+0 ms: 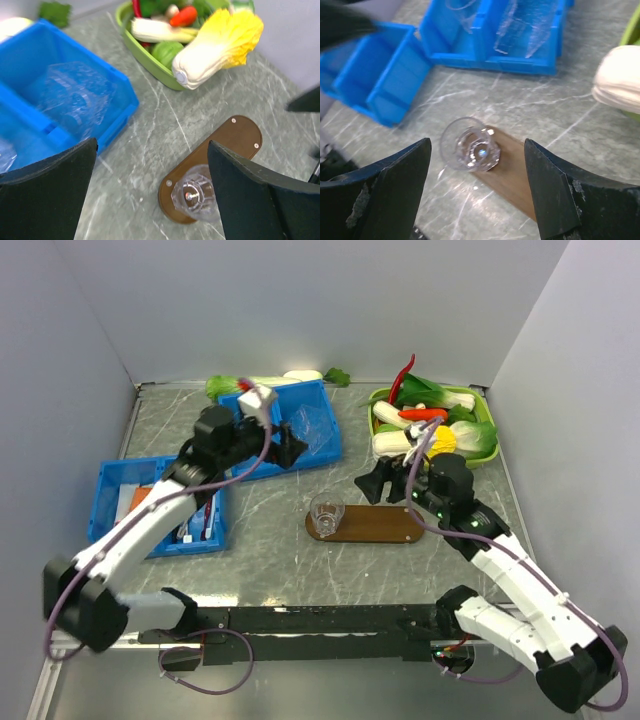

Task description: Prepare toiletry sets of a toothbrush and toothpaste on the tray

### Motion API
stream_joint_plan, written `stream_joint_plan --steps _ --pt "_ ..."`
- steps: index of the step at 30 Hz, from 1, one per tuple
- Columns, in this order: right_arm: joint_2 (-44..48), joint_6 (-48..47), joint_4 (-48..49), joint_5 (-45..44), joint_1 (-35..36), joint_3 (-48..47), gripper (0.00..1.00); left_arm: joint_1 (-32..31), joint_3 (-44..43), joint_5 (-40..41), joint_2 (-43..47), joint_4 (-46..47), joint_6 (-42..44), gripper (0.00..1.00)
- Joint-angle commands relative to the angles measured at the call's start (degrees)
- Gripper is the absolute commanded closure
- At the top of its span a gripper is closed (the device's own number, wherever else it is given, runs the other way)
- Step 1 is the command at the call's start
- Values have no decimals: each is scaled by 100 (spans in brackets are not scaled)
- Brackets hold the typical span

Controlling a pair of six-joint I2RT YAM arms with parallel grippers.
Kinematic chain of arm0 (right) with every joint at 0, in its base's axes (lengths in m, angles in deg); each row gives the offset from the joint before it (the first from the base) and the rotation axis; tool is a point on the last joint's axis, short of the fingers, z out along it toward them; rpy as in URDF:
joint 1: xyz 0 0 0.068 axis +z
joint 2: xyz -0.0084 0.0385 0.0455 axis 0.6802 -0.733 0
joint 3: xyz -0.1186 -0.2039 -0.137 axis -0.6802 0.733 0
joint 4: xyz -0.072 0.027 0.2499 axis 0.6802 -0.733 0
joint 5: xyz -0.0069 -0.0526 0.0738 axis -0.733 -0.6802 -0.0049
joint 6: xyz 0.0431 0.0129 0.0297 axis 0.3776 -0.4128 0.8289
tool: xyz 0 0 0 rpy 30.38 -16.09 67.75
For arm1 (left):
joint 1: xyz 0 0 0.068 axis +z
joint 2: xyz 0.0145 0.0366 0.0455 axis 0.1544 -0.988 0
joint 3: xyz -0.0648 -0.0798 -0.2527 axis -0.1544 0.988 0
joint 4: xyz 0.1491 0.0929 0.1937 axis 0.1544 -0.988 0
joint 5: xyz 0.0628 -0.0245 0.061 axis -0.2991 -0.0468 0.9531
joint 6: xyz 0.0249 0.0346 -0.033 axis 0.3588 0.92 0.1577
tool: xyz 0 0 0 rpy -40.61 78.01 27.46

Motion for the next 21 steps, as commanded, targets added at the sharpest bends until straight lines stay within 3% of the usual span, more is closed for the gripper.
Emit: stream_joint_plan --steps 1,11,21 --pt "344 25 -254 891 -73 -91 18 -80 -781 -752 -988 105 320 5" --pt "1117 -27 -816 813 -108 -311 20 -133 -1670 117 -2500 237 1041 11" --pt "1364 -247 -1063 461 -108 -487 20 -19 -1960 -216 -3203 421 1358 17"
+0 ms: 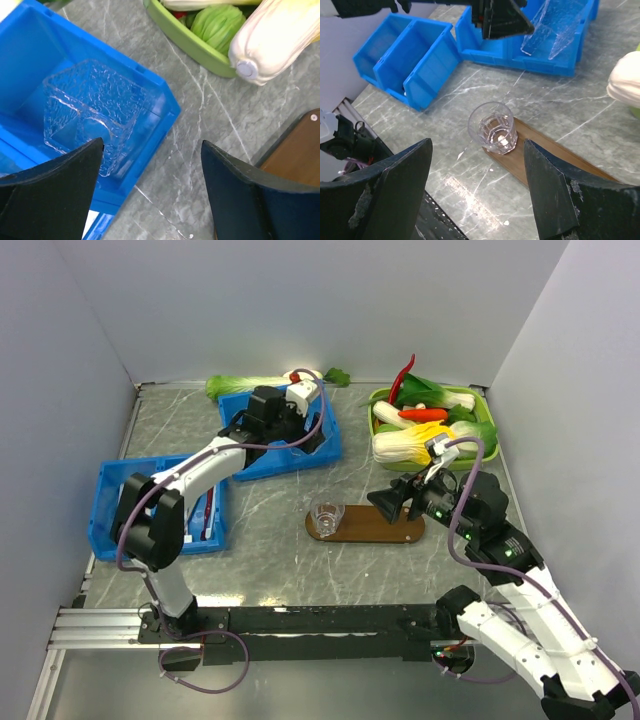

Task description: Prepare toiletry sets of a toothbrush and toothpaste on the tray

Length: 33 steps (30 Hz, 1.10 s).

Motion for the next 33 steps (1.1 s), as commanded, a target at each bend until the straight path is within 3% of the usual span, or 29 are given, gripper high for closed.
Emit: stream_joint_plan --steps 1,9,33 --pt "135 -112 -35 -79 -39 -275 20 95 -277 -214 -157 299 149 17" --pt "118 -103 106 -87 -38 -205 20 245 -374 -627 -579 360 114 23" --pt "56 -243 149 -148 -39 -143 21 271 -875 -302 -1423 326 254 36"
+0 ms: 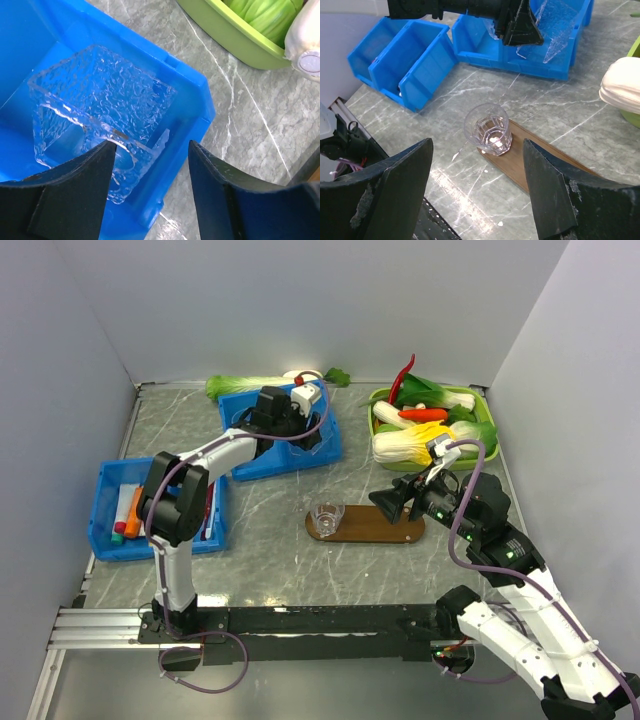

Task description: Prepare toiletry sets of a toothbrush and toothpaste on the tray

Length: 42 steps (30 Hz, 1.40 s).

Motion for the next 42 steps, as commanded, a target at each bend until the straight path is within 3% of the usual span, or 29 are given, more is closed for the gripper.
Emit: stream_joint_plan --steps 1,12,23,34,42 --pt "-11 -62 182 -52 -34 -106 22 -8 -267 26 -144 205 88 36" --pt "-38 -36 244 -44 -34 -18 25 -17 -347 289 -303 214 114 40" --pt "-64 0 270 -43 -34 17 28 -17 -311 501 -338 285 229 60" --pt "-56 87 314 -43 -34 61 32 -44 -206 545 -206 372 448 99" --pt "50 96 261 -140 -25 52 32 -114 180 580 172 767 703 99"
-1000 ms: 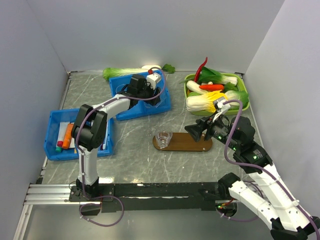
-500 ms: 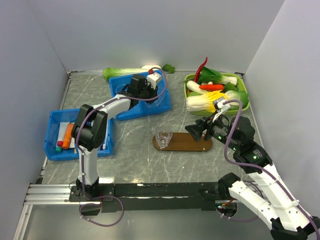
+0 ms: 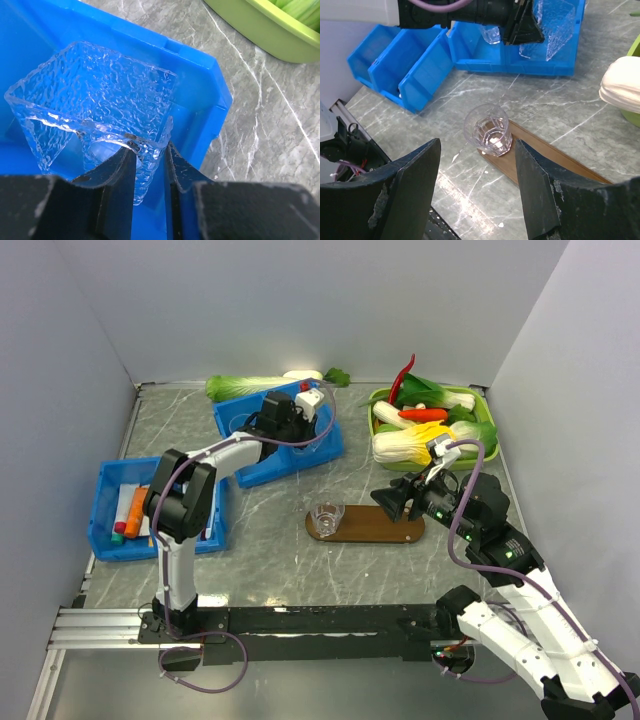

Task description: Prepare toiletry sets of a toothbrush and toothpaste on the tray

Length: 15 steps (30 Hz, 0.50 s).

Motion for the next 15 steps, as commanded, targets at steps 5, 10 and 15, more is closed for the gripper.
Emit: stream_joint_plan --steps 5,10,15 --pt "122 55 163 -116 -34 -9 32 -35 207 152 636 490 330 99" --pt "219 90 110 -125 -34 -44 34 -88 339 222 829 648 426 99" --pt "351 90 5 -292 -43 -62 34 -176 409 423 1084 772 444 99"
